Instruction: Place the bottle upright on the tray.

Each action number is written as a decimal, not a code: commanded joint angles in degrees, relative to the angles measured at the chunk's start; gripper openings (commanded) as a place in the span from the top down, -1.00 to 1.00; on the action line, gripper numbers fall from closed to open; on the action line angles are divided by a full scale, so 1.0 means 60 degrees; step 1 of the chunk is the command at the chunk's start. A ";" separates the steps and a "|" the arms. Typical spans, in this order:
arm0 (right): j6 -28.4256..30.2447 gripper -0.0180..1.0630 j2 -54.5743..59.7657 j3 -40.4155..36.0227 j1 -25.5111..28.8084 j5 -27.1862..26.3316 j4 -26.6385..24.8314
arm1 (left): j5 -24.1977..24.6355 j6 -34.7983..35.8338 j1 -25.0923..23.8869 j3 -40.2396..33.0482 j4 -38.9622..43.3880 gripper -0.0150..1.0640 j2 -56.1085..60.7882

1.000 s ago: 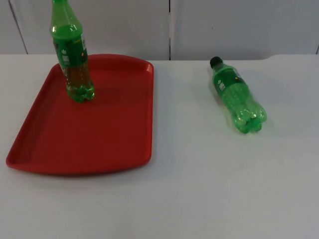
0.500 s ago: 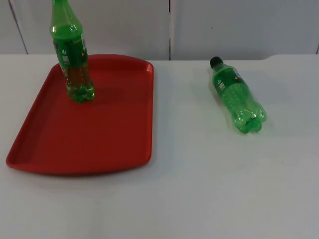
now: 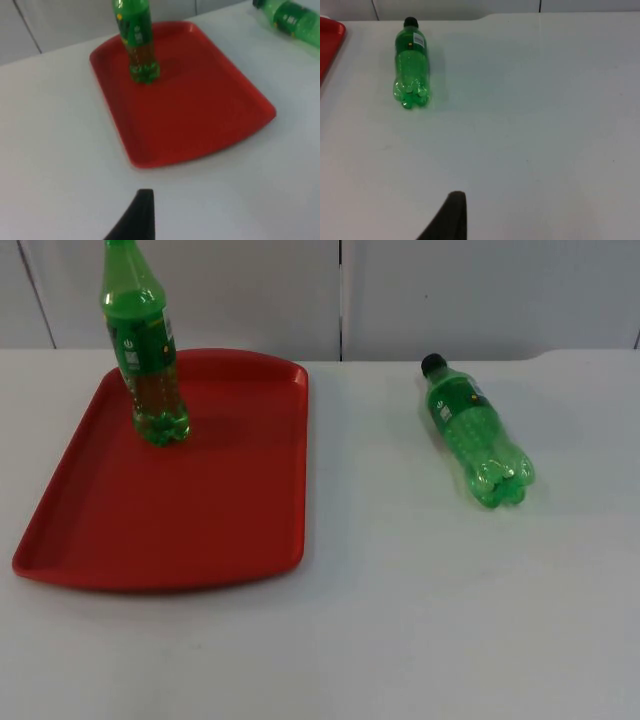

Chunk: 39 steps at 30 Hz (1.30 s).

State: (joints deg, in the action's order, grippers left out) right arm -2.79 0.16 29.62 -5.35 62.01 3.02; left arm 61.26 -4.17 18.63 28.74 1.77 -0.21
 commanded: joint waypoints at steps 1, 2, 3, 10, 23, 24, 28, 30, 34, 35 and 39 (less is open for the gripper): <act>0.0028 -0.98 -0.0027 -0.0022 0.0070 -0.0026 -0.0052 | 0.0048 0.0109 0.0064 -0.0085 0.0182 -0.97 0.0035; 0.0028 -0.98 -0.0027 -0.0022 0.0070 -0.0026 -0.0052 | 0.0048 0.0109 0.0064 -0.0085 0.0182 -0.97 0.0035; 0.0028 -0.98 -0.0027 -0.0022 0.0070 -0.0026 -0.0052 | 0.0048 0.0109 0.0064 -0.0085 0.0182 -0.97 0.0035; 0.0004 -0.98 -0.0027 -0.0022 0.0070 -0.0026 -0.0052 | 0.0048 0.0695 0.0064 -0.0085 0.0434 -0.97 0.0035; 0.0004 -0.98 -0.0027 -0.0022 0.0070 -0.0026 -0.0052 | 0.0048 0.0770 0.0064 -0.0085 0.0491 -0.97 0.0035; 0.0004 -0.98 -0.0027 -0.0022 0.0070 -0.0026 -0.0052 | 0.0048 0.0768 0.0064 -0.0085 0.0452 -0.97 0.0035; 0.0004 -0.98 -0.0027 -0.0022 0.0070 -0.0026 -0.0052 | 0.0048 0.0751 0.0064 -0.0085 0.0503 -0.97 0.0035; 0.0004 -0.98 -0.0027 -0.0022 0.0070 -0.0026 -0.0052 | 0.0048 0.0751 0.0064 -0.0085 0.0512 -0.97 0.0035; 0.0004 -0.98 -0.0027 -0.0022 0.0070 -0.0026 -0.0052 | 0.0048 0.0751 0.0064 -0.0085 0.0512 -0.97 0.0035; 0.0004 -0.98 -0.0027 -0.0022 0.0070 -0.0026 -0.0052 | 0.0048 0.0751 0.0064 -0.0085 0.0512 -0.97 0.0035; 0.0004 -0.98 -0.0027 -0.0022 0.0070 -0.0026 -0.0052 | 0.0048 0.0751 0.0064 -0.0085 0.0512 -0.97 0.0035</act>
State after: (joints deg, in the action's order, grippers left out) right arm -2.79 0.16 29.62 -5.35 62.01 3.02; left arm 61.48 0.00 18.63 28.49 4.46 -0.21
